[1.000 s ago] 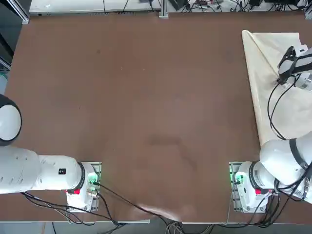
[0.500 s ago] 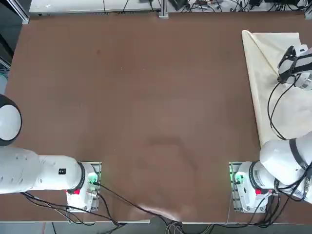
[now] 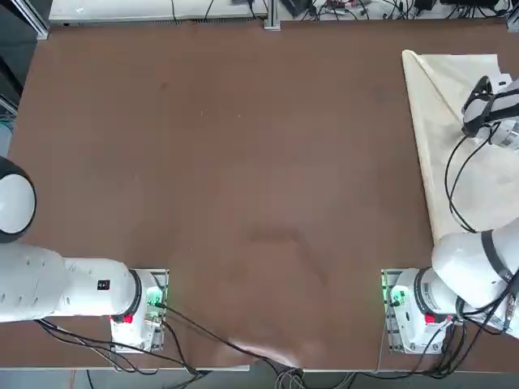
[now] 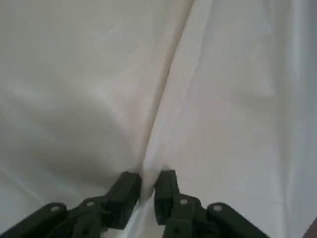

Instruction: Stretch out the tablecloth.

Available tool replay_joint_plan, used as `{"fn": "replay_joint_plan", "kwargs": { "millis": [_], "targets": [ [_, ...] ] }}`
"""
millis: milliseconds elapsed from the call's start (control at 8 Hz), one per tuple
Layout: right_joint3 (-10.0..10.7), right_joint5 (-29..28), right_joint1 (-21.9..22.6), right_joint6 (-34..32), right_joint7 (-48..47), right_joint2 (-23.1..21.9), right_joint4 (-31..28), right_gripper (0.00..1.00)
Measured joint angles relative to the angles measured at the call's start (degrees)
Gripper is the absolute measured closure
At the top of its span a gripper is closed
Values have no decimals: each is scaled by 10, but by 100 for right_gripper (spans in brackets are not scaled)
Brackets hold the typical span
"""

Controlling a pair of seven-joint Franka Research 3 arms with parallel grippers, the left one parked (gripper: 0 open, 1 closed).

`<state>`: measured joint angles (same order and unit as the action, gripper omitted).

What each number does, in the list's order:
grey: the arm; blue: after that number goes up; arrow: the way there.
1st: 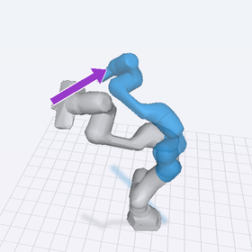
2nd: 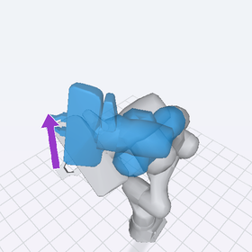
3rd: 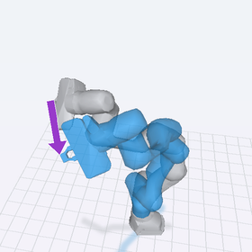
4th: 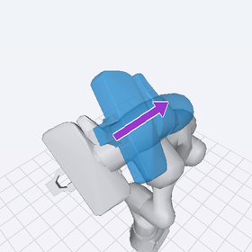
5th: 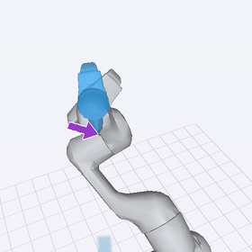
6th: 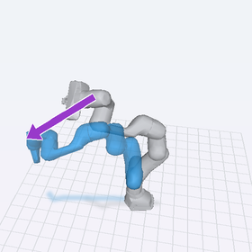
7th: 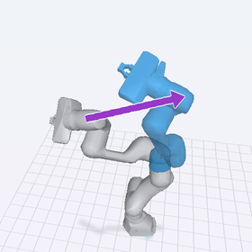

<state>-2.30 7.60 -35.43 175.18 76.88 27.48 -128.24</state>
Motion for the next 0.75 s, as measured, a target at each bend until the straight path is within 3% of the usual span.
{"fn": "replay_joint_plan", "kwargs": {
  "millis": [375,750],
  "targets": [
    [-2,0,0,0,0,-1,2,94],
    [-12,0,1,0,-6,-1,3,98]
  ]
}}
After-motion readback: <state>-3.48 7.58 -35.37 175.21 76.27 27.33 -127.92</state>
